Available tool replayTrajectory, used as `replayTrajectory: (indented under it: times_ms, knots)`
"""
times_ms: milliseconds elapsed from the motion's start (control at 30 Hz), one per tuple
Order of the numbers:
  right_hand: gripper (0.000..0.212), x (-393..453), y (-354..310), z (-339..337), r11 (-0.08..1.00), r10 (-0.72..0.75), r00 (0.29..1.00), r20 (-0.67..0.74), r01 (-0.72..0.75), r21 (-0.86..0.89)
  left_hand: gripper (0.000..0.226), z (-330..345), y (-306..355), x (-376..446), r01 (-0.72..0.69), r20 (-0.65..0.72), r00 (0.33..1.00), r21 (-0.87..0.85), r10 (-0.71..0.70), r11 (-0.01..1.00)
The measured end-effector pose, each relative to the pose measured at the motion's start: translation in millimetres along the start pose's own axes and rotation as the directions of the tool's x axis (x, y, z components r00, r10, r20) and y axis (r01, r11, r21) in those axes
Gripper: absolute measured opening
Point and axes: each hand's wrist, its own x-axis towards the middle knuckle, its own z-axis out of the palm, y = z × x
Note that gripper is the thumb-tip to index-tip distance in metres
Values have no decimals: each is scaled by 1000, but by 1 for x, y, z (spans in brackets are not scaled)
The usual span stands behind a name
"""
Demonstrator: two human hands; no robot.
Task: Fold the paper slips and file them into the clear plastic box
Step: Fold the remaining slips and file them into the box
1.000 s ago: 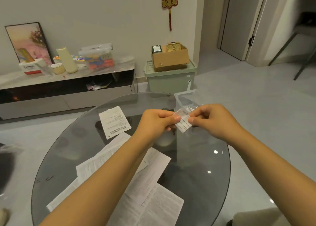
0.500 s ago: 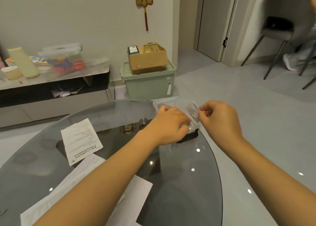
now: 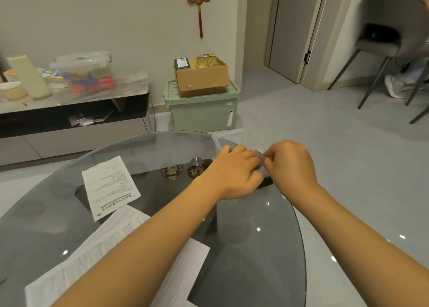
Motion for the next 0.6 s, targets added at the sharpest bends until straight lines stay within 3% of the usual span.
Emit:
replayTrajectory:
  times_ms: [167,300,400,600]
  knots:
    - [18,9,-4,-3,984,71,988,135,-48,-170,79,2,0,-2,6,7,1000,-13,-6,1000]
    - [20,11,1,-6,994,99,969,228,-108,30,69,1,-1,-2,21,23,1000,-37,-20,999]
    - [19,4,6,-14,970,113,982,151,-142,196,63,-2,1,1,20,84,996,-3,-20,1000]
    - [23,-4,19,-20,929,144,971,193,-200,311,59,-7,2,4,41,198,978,112,-62,993]
